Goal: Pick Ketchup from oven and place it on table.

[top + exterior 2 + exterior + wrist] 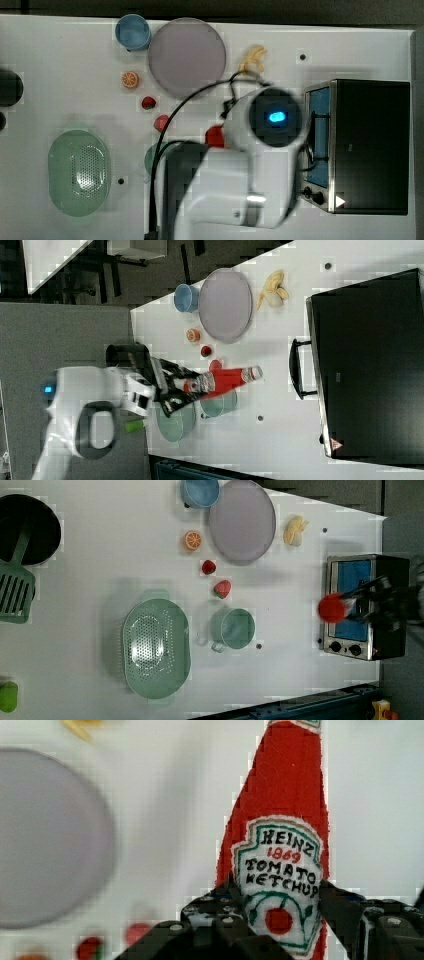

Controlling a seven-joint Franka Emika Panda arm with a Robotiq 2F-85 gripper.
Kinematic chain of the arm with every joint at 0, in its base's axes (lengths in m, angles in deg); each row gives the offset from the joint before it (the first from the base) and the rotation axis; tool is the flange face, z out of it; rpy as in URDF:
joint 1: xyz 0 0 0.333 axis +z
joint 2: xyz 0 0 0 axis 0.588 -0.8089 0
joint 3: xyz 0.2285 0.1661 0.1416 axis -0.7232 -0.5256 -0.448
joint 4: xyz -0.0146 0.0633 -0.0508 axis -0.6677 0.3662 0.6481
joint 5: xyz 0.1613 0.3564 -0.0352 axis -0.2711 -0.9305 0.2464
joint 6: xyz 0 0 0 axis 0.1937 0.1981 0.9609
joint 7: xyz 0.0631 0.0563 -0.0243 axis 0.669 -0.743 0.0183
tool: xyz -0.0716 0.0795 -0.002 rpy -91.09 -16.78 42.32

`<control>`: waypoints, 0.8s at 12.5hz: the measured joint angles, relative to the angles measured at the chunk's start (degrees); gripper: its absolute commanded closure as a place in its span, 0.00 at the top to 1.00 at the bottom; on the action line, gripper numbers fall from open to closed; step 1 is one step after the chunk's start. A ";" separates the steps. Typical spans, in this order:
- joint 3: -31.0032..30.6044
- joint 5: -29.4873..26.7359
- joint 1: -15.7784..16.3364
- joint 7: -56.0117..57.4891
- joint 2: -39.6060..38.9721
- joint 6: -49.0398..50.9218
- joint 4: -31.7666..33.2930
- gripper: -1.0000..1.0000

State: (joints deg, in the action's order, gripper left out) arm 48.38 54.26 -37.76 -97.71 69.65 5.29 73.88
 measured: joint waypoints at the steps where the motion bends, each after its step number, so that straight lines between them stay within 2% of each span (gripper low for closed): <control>1: -0.63 -0.03 0.33 -1.47 -1.21 -4.43 3.13 0.50; 2: -1.50 -0.03 0.07 -3.83 -5.39 -10.42 5.60 0.50; 3: -1.49 -0.55 0.19 -4.06 -9.11 -11.93 6.04 0.50; 6: -1.76 1.83 0.22 -5.16 -20.23 -20.21 5.93 0.50; 8: -2.22 0.64 -0.33 -5.19 -25.93 -27.57 6.15 0.50; 10: -2.01 1.51 -0.23 -5.23 -24.45 -27.74 6.71 0.50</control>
State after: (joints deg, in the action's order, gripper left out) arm 46.37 55.77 -37.99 -102.94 45.20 -22.44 80.60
